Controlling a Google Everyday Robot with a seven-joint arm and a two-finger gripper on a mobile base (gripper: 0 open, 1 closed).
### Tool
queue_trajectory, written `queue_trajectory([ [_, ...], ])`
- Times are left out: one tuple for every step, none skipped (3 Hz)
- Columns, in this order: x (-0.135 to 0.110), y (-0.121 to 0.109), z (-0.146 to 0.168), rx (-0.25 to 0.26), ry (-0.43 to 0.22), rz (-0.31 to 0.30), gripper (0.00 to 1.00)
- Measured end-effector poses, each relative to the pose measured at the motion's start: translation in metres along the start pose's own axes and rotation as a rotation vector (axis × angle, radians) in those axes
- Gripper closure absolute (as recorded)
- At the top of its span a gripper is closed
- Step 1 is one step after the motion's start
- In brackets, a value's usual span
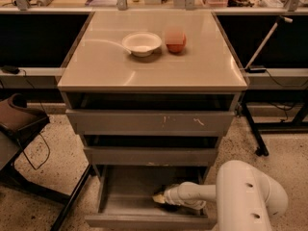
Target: Pick green can from bottom drawer and place on counter
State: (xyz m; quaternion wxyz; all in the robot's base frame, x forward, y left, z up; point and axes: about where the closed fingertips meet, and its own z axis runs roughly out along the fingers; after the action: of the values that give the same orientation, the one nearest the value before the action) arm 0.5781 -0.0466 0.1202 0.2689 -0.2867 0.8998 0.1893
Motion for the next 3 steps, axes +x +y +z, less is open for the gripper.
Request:
queue_trajectory([
  [-0.006,-0.002,-0.011,0.003,-0.03,0.0,0.64],
  [-0.03,-0.014,-0.05,0.011,-0.108,-0.019,0.88],
  [-0.066,-0.049,-0.113,0.031,-0.198,-0.025,1.0],
])
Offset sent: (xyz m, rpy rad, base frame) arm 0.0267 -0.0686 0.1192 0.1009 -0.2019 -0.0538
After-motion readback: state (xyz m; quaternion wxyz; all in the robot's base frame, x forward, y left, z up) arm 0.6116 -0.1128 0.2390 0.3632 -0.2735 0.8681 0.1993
